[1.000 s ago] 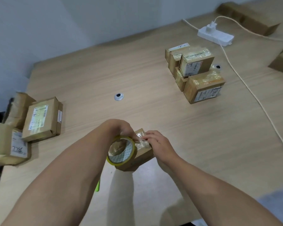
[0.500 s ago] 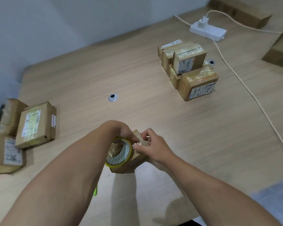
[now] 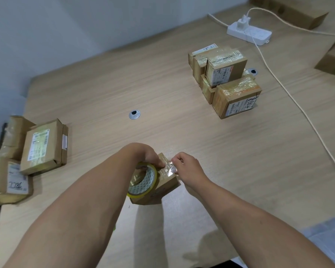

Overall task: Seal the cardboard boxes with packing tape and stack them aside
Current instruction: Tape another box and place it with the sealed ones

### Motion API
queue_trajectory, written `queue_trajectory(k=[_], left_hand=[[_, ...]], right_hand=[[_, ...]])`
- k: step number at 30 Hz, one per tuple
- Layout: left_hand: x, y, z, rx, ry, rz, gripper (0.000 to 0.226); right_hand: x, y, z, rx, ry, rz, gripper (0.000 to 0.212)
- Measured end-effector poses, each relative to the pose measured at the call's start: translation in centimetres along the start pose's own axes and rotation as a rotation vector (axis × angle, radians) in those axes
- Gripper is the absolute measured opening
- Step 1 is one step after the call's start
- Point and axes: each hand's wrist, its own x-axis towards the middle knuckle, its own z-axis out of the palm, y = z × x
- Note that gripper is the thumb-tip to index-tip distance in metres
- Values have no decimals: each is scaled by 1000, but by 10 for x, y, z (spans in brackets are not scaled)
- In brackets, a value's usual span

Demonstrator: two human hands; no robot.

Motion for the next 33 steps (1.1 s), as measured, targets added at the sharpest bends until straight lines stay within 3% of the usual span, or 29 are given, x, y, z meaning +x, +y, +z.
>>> queue_trajectory(k=[5,12,19,23,27,33], left_hand=[[-3,4,1,25,-1,11,48],[-3,5,1,32,4,-3,48],[-3,5,0,33,-7,4,47],[-2,4,0,14,-5,-2,47],[1,1,0,-4,-46,-27,42],[-5,0,-1,76,-58,17,39]], right_hand=[[-2,-1,0,-36,-17,61,28],[5,15,2,318,-74,202,27],[-1,6,-4,498,-150,227,43],[-2,1,-4,370,-201,112,42],[5,11,2,204,-118,52,42],[1,7,3,145,-82,18,44]])
